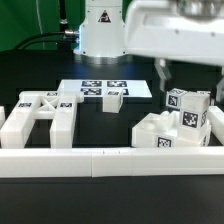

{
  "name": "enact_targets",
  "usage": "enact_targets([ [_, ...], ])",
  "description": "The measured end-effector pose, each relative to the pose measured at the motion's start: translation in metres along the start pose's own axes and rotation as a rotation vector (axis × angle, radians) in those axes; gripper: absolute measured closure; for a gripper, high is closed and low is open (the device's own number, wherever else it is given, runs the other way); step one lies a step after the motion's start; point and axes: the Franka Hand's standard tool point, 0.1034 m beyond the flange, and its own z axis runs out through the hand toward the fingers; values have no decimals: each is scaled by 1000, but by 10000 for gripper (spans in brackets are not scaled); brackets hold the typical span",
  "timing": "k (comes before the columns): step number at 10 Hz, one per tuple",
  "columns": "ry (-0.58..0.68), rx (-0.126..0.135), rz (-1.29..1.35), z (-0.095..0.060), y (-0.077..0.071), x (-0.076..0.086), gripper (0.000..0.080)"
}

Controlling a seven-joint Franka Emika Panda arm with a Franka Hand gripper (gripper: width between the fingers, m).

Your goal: Assemble chair

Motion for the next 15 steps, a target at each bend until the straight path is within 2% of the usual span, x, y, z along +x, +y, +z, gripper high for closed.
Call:
enact_targets([
  [1,9,5,-67,-8,16,1,170],
  [2,11,2,-90,-11,28,2,156],
  [3,0,-7,-64,-9,30,2,156],
  [5,1,-7,-68,-8,29,2,151],
  [7,19,3,-138,-9,31,6,151],
  [8,40,19,-219,-5,46,6,151],
  [9,55,20,-315,1,67,6,151],
  [10,83,17,-380,9,96,6,151],
  [11,110,1,-405,23,128,5,151],
  [12,117,-13,-387,35,144,2,151],
  [15,110,-11,-388,35,141,2,151],
])
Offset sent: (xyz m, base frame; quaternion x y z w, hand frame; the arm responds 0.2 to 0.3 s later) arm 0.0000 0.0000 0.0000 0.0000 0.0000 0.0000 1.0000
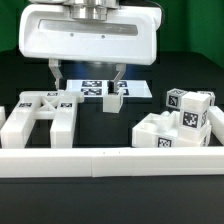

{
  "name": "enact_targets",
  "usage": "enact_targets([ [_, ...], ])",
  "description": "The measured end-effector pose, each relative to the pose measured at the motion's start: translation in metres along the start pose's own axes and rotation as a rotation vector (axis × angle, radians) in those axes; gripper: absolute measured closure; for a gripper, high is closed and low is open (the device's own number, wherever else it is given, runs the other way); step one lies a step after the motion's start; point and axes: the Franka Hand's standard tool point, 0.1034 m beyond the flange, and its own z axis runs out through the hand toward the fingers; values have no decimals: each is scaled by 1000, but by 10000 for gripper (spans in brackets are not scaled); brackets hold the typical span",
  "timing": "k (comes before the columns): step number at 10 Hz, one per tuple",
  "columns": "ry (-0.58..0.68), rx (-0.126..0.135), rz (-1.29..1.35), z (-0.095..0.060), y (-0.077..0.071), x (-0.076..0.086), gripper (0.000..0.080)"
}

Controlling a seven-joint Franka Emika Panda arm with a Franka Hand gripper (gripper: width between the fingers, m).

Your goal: Assemble chair

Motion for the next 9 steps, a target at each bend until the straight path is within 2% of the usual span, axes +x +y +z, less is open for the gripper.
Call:
enact_targets([
  [1,-7,1,17,2,1,-5,151],
  [2,-32,4,58,6,2,-21,151],
  [3,-59,11,109,9,-7,-40,151],
  [4,-87,29,143,7,-19,-52,151],
  [5,-93,35,151,5,-24,-50,151],
  [7,-118,39,150,6,-23,-52,151],
  [9,-228,61,166,6,-27,-61,151],
])
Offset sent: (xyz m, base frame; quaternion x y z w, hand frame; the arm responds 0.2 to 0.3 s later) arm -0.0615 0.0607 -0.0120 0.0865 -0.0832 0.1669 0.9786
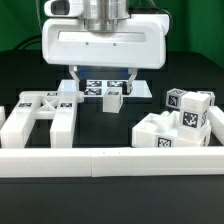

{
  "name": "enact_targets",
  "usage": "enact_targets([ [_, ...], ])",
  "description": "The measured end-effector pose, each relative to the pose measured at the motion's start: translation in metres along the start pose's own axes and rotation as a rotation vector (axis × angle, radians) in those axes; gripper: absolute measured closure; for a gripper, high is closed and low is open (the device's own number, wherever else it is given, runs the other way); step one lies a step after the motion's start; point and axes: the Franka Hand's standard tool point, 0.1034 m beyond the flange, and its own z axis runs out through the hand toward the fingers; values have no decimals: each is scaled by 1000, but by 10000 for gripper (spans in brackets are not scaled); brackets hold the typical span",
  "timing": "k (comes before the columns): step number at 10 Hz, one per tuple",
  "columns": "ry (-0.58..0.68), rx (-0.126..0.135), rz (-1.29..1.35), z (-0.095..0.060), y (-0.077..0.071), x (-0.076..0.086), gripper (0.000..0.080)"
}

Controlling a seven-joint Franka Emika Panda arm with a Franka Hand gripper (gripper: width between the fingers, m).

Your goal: Assemble chair

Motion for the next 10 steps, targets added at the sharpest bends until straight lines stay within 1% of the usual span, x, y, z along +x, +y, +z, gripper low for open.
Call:
enact_targets([
  [3,-187,13,16,10,-4,-26,151],
  [4,-233,12,21,12,-5,-29,151],
  [5,-328,18,29,10,-5,-31,151],
  [6,-385,21,35,11,-4,-30,151],
  [7,-431,21,38,13,-3,-31,151],
  [8,-506,25,38,17,1,-36,151],
  [10,-646,30,47,20,3,-40,151],
])
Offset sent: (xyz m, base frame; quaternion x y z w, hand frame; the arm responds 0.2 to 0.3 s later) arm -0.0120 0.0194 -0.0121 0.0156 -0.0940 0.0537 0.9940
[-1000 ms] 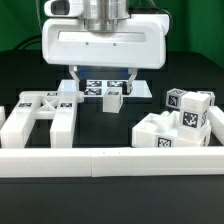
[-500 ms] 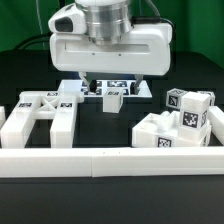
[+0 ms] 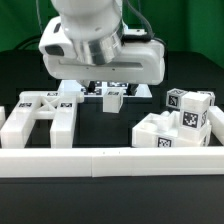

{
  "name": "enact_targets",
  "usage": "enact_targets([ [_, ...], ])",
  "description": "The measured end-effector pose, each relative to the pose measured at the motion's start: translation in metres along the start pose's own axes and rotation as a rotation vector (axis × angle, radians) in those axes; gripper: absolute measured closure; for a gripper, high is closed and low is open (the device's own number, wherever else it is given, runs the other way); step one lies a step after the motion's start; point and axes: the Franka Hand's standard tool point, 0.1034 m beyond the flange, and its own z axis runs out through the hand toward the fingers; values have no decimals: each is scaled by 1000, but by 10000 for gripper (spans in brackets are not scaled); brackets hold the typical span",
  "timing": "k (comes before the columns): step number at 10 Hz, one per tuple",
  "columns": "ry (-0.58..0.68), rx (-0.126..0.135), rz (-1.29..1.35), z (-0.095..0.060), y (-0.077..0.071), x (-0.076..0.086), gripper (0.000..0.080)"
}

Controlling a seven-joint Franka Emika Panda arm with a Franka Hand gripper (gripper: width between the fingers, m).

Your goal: Assemble chair

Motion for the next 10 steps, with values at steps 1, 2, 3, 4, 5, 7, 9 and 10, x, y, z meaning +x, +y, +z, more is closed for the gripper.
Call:
enact_targets([
  [1,-55,0,2,0,0,2,151],
  [2,-76,-3,-6,1,0,6,151],
  [3,-121,-5,-15,3,-2,5,151],
  [4,-108,-7,-43,3,-6,9,151],
  [5,-93,-7,-56,3,-8,12,151],
  [7,-94,-9,-49,9,-5,11,151],
  [9,-91,-11,-44,17,-2,11,151],
  [10,-96,-12,-40,19,-2,9,151],
])
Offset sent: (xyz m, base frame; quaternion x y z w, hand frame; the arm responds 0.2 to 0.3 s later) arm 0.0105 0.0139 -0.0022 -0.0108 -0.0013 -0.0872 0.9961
